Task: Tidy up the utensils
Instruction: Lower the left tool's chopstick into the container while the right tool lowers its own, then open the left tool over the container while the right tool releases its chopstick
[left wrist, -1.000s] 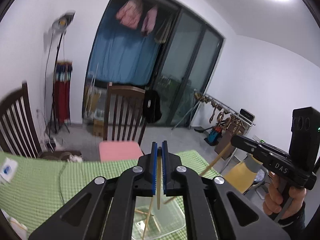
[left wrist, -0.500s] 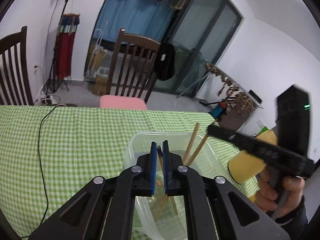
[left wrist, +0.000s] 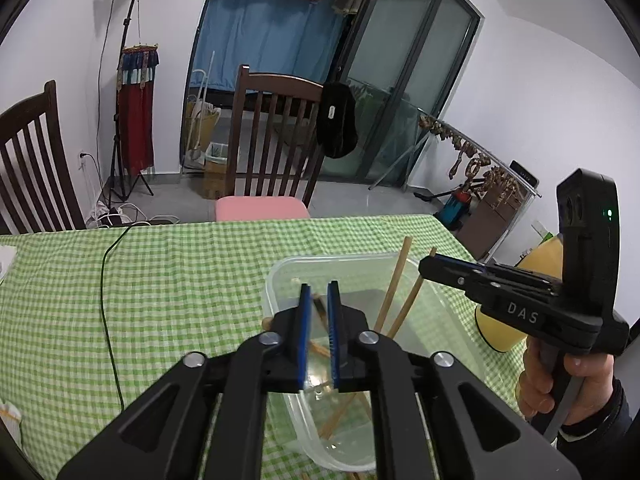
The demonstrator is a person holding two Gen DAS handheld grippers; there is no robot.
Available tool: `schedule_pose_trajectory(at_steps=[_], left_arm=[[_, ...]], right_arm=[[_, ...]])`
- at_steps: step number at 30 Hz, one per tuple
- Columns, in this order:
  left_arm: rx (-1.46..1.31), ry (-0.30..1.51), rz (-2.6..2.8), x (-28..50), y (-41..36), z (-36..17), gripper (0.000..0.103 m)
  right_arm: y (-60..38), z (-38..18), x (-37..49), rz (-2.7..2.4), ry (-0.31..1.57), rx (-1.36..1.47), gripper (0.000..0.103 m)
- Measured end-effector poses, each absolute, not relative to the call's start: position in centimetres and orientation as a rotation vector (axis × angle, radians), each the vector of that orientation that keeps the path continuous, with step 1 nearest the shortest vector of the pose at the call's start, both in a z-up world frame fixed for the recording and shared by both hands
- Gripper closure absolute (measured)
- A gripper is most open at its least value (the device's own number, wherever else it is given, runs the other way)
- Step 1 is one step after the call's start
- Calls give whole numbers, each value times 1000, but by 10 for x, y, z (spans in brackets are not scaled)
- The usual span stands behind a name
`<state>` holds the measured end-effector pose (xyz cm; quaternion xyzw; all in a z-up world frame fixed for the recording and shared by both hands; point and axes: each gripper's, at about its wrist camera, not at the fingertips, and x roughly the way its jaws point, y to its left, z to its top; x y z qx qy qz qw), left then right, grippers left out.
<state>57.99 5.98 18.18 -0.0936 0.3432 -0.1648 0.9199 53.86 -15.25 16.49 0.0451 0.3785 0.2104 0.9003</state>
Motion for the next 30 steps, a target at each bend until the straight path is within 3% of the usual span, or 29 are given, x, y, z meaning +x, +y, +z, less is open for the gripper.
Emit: schedule_pose_trajectory(at_steps=[2,3,17,25,30], left_arm=[[-192,688,-309,570,64,189,77],[-187,683,-305,564,65,192,76],[-64,522,-144,421,107,242,39],[-15,461,-120,347,107,249,19],[-4,403,-108,304,103,248,11]], right_arm=[[-155,172,531,419,765,72,75],[-157,176,527,403,751,62,63],[-226,216,428,242,643,-36,62],[-233,229,356,191,549,-84,31],[-228,231,313,168,474,-130,23]])
